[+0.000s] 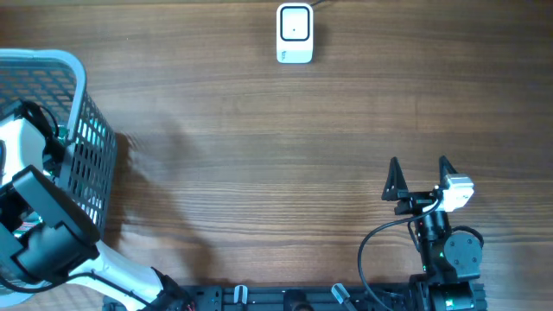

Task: Scan the item barcode
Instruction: 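Reach the left gripper into the basket and grasp the green-capped jar, then carry the jar with the left gripper to the scanner and present it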

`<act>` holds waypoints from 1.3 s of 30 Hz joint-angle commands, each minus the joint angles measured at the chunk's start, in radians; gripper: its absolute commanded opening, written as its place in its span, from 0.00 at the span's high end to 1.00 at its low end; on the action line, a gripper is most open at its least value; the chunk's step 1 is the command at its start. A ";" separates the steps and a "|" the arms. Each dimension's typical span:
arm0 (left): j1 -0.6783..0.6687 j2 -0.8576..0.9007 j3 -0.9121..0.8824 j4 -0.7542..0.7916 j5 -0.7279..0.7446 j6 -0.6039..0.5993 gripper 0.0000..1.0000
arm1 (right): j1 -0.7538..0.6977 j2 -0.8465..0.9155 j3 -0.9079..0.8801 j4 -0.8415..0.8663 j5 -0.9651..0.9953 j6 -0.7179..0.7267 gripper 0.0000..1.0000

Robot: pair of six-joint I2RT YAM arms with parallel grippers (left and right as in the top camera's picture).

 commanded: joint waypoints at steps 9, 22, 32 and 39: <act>-0.004 -0.067 0.098 -0.071 -0.024 -0.008 0.40 | 0.003 -0.003 -0.001 0.002 -0.004 0.004 0.00; -0.027 -0.705 0.388 -0.189 0.266 -0.011 0.36 | 0.003 -0.003 -0.001 0.002 -0.004 0.004 0.00; -0.939 -0.579 0.360 -0.173 0.098 -0.025 0.34 | 0.003 -0.003 -0.001 0.002 -0.004 0.003 0.00; -1.246 -0.143 0.354 -0.083 0.073 0.568 0.34 | 0.003 -0.003 -0.001 0.002 -0.004 0.004 0.00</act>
